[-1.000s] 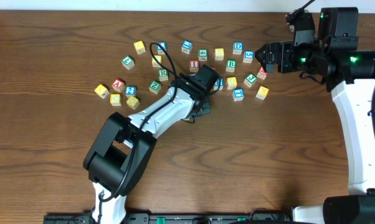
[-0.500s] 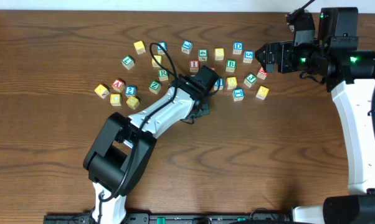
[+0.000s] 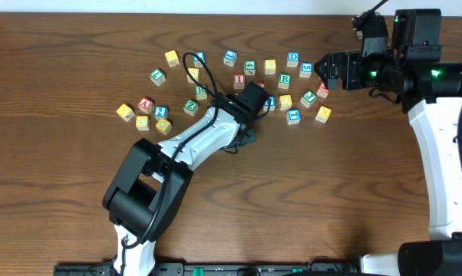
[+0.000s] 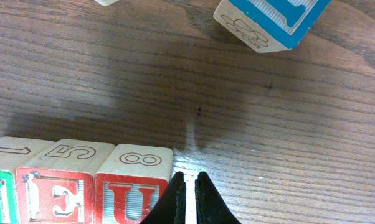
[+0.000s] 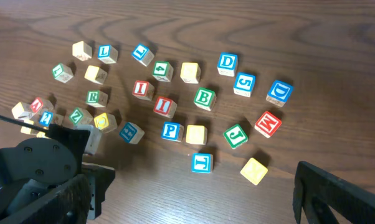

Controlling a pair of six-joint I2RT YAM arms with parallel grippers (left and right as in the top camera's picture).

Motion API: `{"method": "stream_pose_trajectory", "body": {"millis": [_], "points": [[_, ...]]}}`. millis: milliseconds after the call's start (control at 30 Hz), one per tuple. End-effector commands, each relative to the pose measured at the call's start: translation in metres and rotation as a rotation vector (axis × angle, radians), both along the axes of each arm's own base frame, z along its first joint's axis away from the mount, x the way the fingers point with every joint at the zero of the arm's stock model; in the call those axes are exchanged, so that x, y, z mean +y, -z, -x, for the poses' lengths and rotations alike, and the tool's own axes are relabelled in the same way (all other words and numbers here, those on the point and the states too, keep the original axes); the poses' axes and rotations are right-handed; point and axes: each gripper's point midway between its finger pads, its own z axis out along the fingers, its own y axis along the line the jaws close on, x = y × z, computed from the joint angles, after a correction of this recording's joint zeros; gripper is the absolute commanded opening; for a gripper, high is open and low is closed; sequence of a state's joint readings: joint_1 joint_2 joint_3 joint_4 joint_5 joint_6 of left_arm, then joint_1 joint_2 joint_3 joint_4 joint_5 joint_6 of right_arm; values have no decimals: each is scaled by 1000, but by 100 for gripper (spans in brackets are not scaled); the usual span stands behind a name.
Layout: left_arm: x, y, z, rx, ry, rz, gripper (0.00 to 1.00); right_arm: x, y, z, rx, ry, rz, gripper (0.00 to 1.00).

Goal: Spell out NEURIPS

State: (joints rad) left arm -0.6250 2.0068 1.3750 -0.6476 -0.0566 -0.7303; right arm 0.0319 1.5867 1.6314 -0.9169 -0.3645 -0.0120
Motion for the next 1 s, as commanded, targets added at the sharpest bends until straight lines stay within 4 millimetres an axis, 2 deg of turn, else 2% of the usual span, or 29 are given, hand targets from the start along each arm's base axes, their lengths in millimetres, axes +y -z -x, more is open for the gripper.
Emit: {"method": "stream_pose_trajectory", "body": {"millis": [0,100,967], "points": [[4,3,1,0,-10,-30,7,0,2,0,3,-9,1,99],[10,3,2,1,-36,-53,7,0,2,0,3,-9,1,99],[18,5,14,50,-34,-90,7,0,2,0,3,-9,1,99]]}}
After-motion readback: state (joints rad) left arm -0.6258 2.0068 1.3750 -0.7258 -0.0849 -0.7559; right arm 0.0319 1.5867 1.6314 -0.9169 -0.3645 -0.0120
